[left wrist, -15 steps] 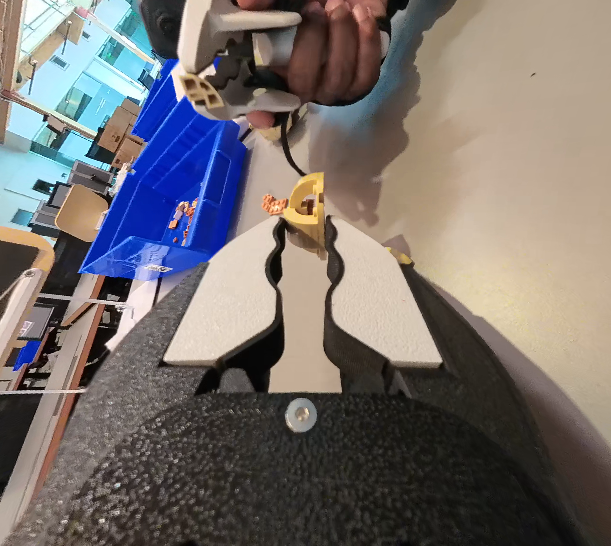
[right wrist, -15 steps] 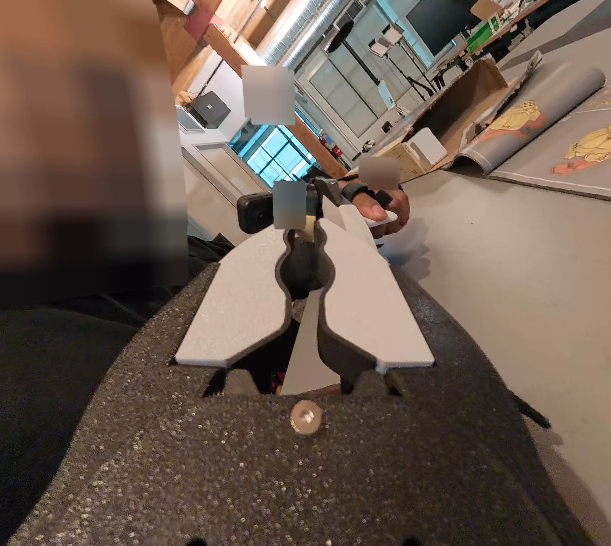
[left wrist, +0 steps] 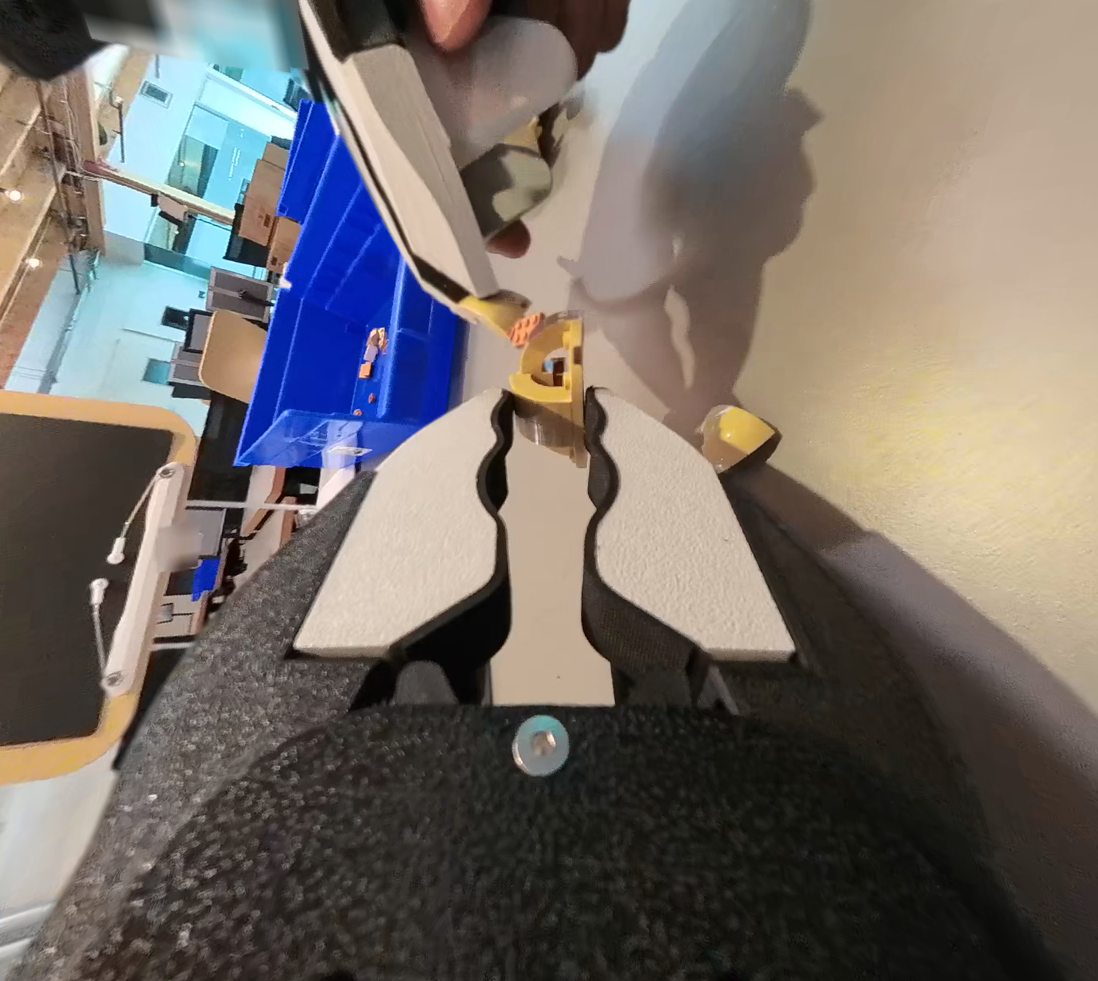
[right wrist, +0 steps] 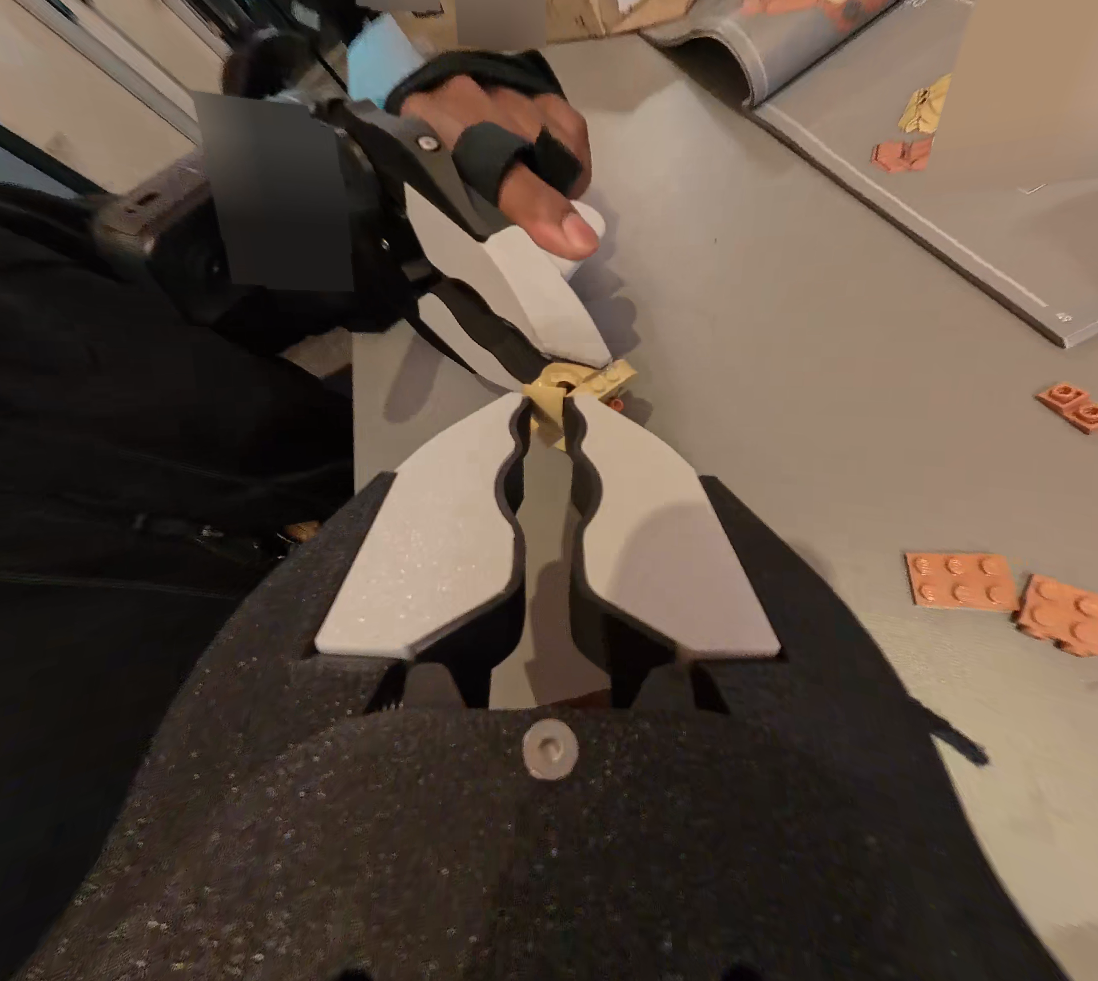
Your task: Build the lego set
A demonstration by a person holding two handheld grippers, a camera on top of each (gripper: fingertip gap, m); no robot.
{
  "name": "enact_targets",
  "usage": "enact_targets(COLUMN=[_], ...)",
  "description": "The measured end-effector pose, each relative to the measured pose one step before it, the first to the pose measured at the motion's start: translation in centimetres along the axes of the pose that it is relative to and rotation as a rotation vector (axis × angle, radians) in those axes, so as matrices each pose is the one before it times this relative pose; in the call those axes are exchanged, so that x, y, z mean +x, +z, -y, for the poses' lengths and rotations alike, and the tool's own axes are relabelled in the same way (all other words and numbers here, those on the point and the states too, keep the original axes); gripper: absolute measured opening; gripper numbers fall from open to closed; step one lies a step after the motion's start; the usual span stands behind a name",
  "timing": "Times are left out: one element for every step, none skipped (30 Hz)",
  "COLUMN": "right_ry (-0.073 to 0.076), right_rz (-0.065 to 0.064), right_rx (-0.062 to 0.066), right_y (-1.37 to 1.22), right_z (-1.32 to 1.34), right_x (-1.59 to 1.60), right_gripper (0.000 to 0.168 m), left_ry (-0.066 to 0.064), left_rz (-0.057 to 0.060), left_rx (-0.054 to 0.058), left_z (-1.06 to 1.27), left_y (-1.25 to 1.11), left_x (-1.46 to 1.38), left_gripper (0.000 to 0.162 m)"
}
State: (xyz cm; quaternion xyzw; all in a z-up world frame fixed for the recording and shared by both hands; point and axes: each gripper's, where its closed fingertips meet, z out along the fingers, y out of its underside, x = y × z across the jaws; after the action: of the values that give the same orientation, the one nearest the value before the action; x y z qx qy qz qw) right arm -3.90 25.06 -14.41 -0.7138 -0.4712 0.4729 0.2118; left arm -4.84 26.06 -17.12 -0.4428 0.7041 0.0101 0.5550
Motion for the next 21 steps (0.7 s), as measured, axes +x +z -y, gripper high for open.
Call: enact_targets(right_ry=[-0.0128,-0.0125,-0.0109,-0.0096,-0.0088,-0.0093,-0.0085,-0.0064,-0.0024,-0.0017,-0.0038,-0.0053,-0.0056,-0.0046,-0.0044,-0.0051,-0.0075,-0.0078,-0.0070,-0.0063,-0.0022], right_rz=[-0.0224,-0.0221,-0.0207,-0.0169,-0.0181,-0.0217,-0.0219,-0.0195,-0.0152,-0.0134,-0.0148,-0.0166,-0.0164,-0.0141,-0.0102,-0.0109,-0.0152,-0.0163,-0.0158,-0.0119,-0.0075], right_rx=[-0.0270,-0.0215,-0.0205,-0.0173,-0.0129,-0.0140,-0.0138,-0.0121,-0.0093,-0.0078,-0.0079,-0.0084,-0.0078,-0.0062,-0.0058,-0.0056,-0.0040,-0.0046,-0.0055,-0.0035,0.0013], right_y=[0.208,0.209,0.193,0.198,0.179,0.171,0.143,0.124,0.093,0.063,0.054,0.056,0.057,0.073,0.109,0.121,0.121,0.100,0.091,0.070,0.036], right_z=[-0.100,-0.045,-0.049,-0.037,0.009,-0.043,-0.060,-0.056,-0.021,-0.011,-0.007,0.000,0.006,0.015,0.020,-0.010,0.003,-0.022,-0.068,-0.070,-0.025], right_x=[0.055,0.066,0.066,0.020,0.051,0.107,0.142,0.121,0.086,0.079,0.099,0.105,0.094,0.041,-0.035,-0.031,0.035,0.078,0.087,0.054,0.009], right_gripper=[0.010,0.010,0.010,0.010,0.010,0.010,0.010,0.010,0.010,0.010,0.010,0.010,0.010,0.010,0.009,0.009,0.009,0.009,0.009,0.009,0.009], left_ry=[0.0129,0.0118,0.0095,0.0079,0.0081,0.0085,0.0093,0.0087,0.0074,0.0062,0.0058,0.0045,0.0038,0.0040,0.0039,0.0036,0.0057,0.0073,0.0049,0.0006,-0.0022], left_rz=[0.0040,0.0046,0.0023,0.0011,-0.0007,0.0010,0.0011,0.0019,0.0021,0.0028,0.0033,0.0036,0.0040,0.0041,0.0044,0.0030,-0.0019,0.0011,0.0004,0.0020,-0.0016], left_rx=[-0.0122,-0.0127,-0.0114,-0.0091,-0.0095,-0.0126,-0.0135,-0.0119,-0.0104,-0.0085,-0.0087,-0.0106,-0.0116,-0.0081,-0.0044,-0.0033,-0.0051,-0.0055,-0.0054,-0.0013,-0.0018], left_z=[-0.070,-0.084,-0.080,-0.057,-0.082,-0.138,-0.163,-0.130,-0.109,-0.075,-0.060,-0.090,-0.088,-0.041,0.019,0.038,0.003,-0.014,-0.013,0.018,-0.028], left_y=[0.059,0.050,0.058,0.055,0.045,0.065,0.060,0.048,0.046,0.035,0.030,0.036,0.042,0.022,0.005,-0.008,0.010,0.009,-0.006,-0.020,-0.026], left_x=[-0.011,-0.004,0.008,0.027,0.065,0.046,0.041,0.039,0.016,-0.018,-0.024,-0.044,-0.045,-0.060,-0.050,-0.041,0.058,0.024,0.034,-0.025,0.006], left_gripper=[0.023,0.023,0.023,0.023,0.023,0.023,0.023,0.023,0.023,0.023,0.023,0.023,0.023,0.023,0.023,0.023,0.023,0.023,0.023,0.022,0.022])
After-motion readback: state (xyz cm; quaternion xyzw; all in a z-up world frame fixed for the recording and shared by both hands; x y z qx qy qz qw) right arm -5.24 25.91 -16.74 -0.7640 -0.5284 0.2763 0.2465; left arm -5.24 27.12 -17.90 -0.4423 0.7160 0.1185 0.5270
